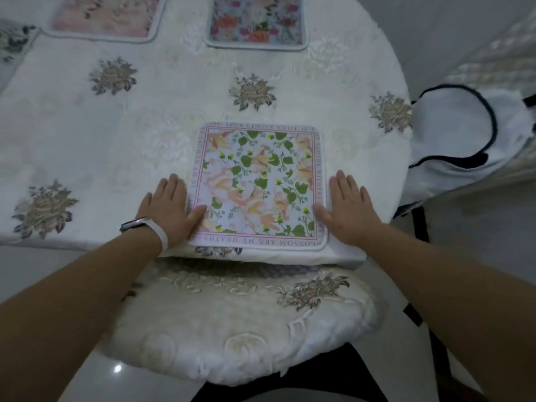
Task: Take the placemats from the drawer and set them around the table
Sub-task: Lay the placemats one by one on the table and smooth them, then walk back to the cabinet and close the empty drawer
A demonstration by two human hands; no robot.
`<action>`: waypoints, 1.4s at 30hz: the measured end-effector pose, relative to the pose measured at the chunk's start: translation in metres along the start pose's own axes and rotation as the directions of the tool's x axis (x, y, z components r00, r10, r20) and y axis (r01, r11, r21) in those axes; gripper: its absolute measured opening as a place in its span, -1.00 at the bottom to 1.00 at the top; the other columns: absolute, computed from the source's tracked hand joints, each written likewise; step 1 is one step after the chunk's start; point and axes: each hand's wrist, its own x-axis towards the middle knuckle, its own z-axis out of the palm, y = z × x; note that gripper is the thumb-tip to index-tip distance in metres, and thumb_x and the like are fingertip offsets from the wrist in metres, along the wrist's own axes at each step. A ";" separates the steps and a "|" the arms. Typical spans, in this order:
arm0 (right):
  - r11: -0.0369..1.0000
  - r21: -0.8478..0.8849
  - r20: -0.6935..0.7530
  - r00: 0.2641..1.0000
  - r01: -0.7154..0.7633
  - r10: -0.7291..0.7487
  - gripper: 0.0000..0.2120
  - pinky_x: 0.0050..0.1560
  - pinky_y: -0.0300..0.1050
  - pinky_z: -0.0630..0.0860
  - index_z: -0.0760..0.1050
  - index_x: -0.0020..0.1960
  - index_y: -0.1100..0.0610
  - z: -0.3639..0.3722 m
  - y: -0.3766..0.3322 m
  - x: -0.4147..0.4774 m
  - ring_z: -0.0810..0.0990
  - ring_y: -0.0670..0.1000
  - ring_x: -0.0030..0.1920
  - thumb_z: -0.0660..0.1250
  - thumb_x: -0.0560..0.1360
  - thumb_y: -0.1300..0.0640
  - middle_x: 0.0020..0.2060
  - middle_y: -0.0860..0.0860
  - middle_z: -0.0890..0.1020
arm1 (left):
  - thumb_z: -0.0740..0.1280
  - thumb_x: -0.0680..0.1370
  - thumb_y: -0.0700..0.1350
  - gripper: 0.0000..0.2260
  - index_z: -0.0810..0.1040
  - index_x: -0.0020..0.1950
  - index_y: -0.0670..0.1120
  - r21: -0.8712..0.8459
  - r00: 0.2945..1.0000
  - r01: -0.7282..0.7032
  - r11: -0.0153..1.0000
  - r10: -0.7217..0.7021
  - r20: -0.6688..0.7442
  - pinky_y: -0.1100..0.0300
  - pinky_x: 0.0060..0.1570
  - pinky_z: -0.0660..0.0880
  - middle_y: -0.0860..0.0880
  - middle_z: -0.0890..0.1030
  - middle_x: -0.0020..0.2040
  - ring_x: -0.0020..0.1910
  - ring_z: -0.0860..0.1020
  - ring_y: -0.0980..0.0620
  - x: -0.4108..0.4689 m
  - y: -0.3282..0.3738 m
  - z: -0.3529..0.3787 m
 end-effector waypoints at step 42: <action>0.216 -0.126 -0.022 0.215 0.968 -0.976 -0.57 0.20 0.03 0.39 0.44 0.36 0.06 -0.147 -0.214 -0.169 0.43 0.10 0.23 0.18 0.56 -0.10 0.26 0.02 0.50 | 0.22 0.44 0.16 -0.49 0.51 0.33 -0.02 -0.337 0.546 0.665 0.667 -0.741 -0.390 -0.12 0.30 0.33 -0.12 0.50 0.35 0.30 0.47 -0.15 -0.404 0.103 -0.091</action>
